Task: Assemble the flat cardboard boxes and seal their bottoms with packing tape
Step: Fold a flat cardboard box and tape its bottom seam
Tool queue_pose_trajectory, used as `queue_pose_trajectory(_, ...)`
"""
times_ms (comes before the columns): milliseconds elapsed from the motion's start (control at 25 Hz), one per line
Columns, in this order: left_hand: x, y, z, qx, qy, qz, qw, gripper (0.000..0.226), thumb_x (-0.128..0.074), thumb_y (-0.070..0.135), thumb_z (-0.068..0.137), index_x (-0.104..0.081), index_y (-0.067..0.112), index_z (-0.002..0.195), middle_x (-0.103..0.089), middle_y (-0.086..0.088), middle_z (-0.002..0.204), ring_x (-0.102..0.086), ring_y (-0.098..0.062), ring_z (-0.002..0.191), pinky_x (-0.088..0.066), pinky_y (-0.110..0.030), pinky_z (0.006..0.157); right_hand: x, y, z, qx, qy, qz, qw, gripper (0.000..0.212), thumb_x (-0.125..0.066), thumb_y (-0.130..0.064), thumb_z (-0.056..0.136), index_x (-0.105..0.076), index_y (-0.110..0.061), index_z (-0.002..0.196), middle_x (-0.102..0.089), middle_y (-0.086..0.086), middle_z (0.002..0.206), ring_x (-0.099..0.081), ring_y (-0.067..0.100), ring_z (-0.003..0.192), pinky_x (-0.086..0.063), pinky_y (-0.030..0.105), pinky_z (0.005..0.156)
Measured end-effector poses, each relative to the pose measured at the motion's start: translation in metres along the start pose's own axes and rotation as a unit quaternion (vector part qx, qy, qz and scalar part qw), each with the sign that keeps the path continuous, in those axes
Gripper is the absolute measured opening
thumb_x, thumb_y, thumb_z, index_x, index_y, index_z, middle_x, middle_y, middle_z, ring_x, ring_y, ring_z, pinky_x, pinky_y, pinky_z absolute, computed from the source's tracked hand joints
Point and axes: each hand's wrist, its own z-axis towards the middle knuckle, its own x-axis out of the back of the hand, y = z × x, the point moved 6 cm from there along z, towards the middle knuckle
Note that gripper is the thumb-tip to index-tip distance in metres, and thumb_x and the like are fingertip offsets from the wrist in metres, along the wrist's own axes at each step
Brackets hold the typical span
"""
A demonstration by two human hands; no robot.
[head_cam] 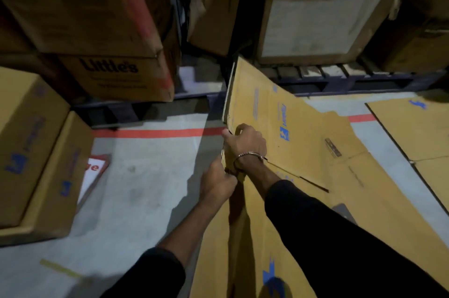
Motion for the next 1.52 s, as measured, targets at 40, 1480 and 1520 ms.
queue_pose_trajectory(40, 0.023, 0.013, -0.007, -0.004, 0.013, 0.009, 1.000, 0.043, -0.068, 0.017, 0.092, -0.055, 0.025, 0.132, -0.064, 0.004, 0.093, -0.062, -0.022, 0.089, -0.045, -0.028, 0.062, 0.012, -0.021, -0.011, 0.008, 0.011, 0.029, 0.999, 0.043, -0.066, -0.057, 0.082, -0.072, -0.017, 0.097, -0.060, 0.004, 0.077, -0.062, 0.031, 0.079, -0.052, 0.036, 0.067)
queue_pose_trajectory(1480, 0.237, 0.004, -0.072, 0.016, 0.187, 0.078, 0.979, 0.028, -0.047, 0.035, 0.108, -0.063, 0.015, 0.095, -0.064, -0.008, 0.085, -0.055, -0.022, 0.071, -0.030, -0.028, 0.054, 0.124, -0.045, -0.072, 0.085, -0.035, 0.120, 0.989, 0.026, -0.070, -0.024, 0.091, -0.070, -0.009, 0.113, -0.073, 0.014, 0.100, -0.072, 0.036, 0.093, -0.064, 0.053, 0.077)
queue_pose_trajectory(1520, 0.246, 0.005, -0.074, 0.000, 0.217, 0.100, 0.971, 0.028, -0.049, 0.033, 0.108, -0.064, 0.013, 0.096, -0.066, -0.010, 0.088, -0.056, -0.023, 0.073, -0.030, -0.028, 0.053, 0.136, -0.039, -0.077, 0.095, -0.035, 0.115, 0.988, 0.023, -0.070, -0.022, 0.092, -0.068, -0.009, 0.112, -0.071, 0.011, 0.098, -0.072, 0.034, 0.091, -0.064, 0.051, 0.075)
